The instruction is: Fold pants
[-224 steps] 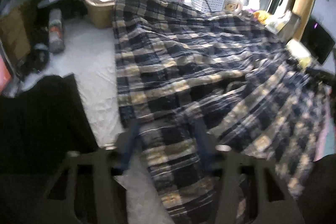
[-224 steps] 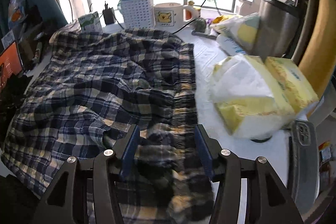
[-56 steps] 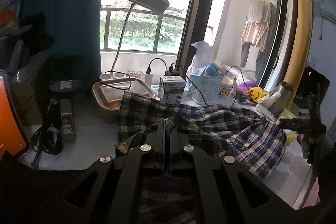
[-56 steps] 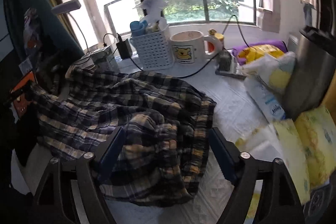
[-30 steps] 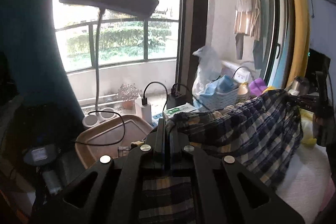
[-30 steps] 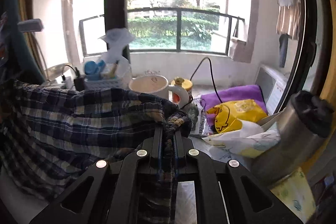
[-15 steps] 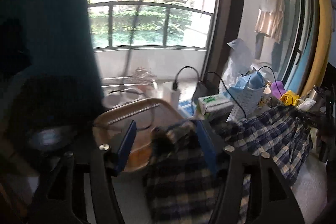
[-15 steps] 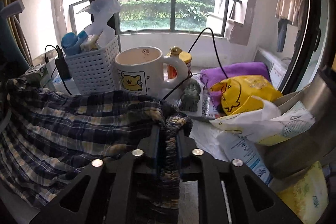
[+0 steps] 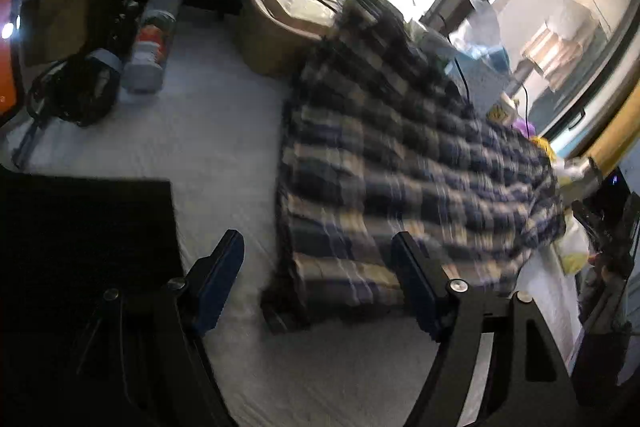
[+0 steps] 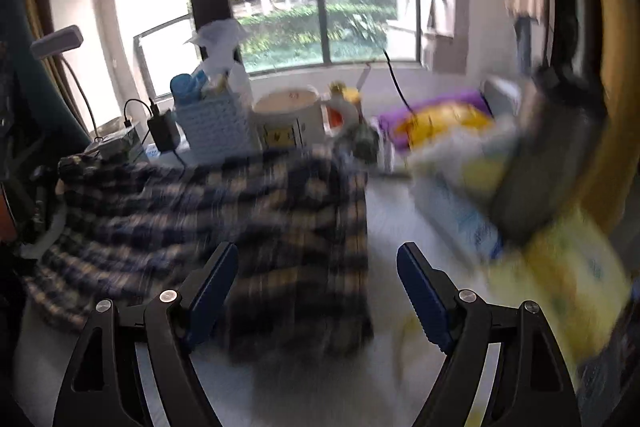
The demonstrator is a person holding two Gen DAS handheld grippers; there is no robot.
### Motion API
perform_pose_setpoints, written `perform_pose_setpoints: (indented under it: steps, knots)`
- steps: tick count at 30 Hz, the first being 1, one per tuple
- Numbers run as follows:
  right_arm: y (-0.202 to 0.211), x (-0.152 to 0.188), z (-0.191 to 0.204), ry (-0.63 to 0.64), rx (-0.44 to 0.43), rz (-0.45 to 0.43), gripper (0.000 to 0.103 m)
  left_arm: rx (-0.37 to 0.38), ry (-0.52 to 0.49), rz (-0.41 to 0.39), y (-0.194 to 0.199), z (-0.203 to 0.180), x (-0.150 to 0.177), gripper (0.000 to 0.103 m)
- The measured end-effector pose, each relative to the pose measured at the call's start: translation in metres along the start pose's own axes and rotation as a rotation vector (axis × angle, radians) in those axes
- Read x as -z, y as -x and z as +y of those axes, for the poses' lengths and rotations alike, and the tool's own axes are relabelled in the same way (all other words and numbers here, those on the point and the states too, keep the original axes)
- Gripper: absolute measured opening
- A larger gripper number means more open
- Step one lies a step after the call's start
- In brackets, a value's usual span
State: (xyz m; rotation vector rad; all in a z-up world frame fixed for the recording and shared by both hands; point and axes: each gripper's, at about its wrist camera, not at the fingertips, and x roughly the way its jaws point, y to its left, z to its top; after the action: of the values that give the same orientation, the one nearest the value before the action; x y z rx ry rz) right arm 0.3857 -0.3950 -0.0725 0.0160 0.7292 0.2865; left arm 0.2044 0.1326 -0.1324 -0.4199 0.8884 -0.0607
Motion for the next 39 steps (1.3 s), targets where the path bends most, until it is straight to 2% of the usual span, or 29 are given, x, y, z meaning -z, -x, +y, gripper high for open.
perform_pose_setpoints:
  steps: [3,6,9,12,13,14,15,16,17,18,19,20,21,26,33,36,39]
  knots:
    - [0.009,0.024,0.000,-0.062,-0.035,0.048,0.083,-0.014,-0.012,0.018,-0.003,-0.009,0.005,0.076]
    - [0.009,0.040,0.003,-0.105,-0.085,0.081,0.083,-0.064,-0.047,0.004,-0.006,-0.017,0.005,0.076]
    - [-0.007,0.054,0.000,-0.189,-0.129,0.139,0.083,-0.131,-0.104,-0.012,-0.010,-0.025,0.007,0.076]
    - [-0.021,0.054,-0.002,-0.239,-0.159,0.143,0.083,-0.195,-0.150,-0.033,-0.015,-0.036,0.011,0.072]
    - [-0.027,0.053,-0.004,-0.254,-0.161,0.146,0.083,-0.204,-0.154,-0.037,-0.015,-0.037,0.011,0.067]
    - [-0.034,0.050,-0.006,-0.273,-0.166,0.147,0.083,-0.210,-0.151,-0.043,-0.015,-0.037,0.011,0.053]
    - [-0.041,0.048,-0.006,-0.286,-0.167,0.141,0.083,-0.216,-0.135,-0.053,-0.013,-0.037,0.010,0.043]
    - [-0.045,0.045,-0.006,-0.290,-0.161,0.125,0.083,-0.217,-0.124,-0.054,-0.013,-0.036,0.010,0.023]
    - [-0.050,0.042,-0.005,-0.293,-0.157,0.120,0.080,-0.213,-0.119,-0.057,-0.012,-0.036,0.011,0.011]
    - [-0.054,0.039,-0.004,-0.292,-0.157,0.113,0.046,-0.189,-0.100,-0.049,-0.011,-0.035,0.012,0.009]
    - [-0.059,0.037,-0.004,-0.294,-0.167,0.122,0.021,-0.169,-0.085,-0.042,-0.009,-0.034,0.014,0.006]
    - [-0.064,0.035,-0.002,-0.290,-0.183,0.141,0.011,-0.163,-0.081,-0.039,-0.009,-0.035,0.016,0.005]
    - [-0.067,0.034,0.004,-0.259,-0.174,0.149,0.008,-0.160,-0.077,-0.039,-0.005,-0.036,0.019,0.005]
    - [-0.038,0.029,0.017,-0.134,-0.126,0.100,0.006,-0.124,-0.033,-0.033,0.013,-0.037,0.030,0.005]
    - [0.039,0.030,0.014,-0.055,-0.097,0.063,0.005,-0.064,-0.048,-0.011,0.049,-0.054,0.058,0.005]
    - [0.063,0.042,0.014,-0.037,-0.083,0.064,0.005,-0.059,-0.055,0.034,0.059,-0.057,0.080,0.005]
    - [0.065,0.069,0.005,-0.055,-0.079,0.110,0.005,-0.050,-0.036,0.098,0.057,-0.050,0.098,0.005]
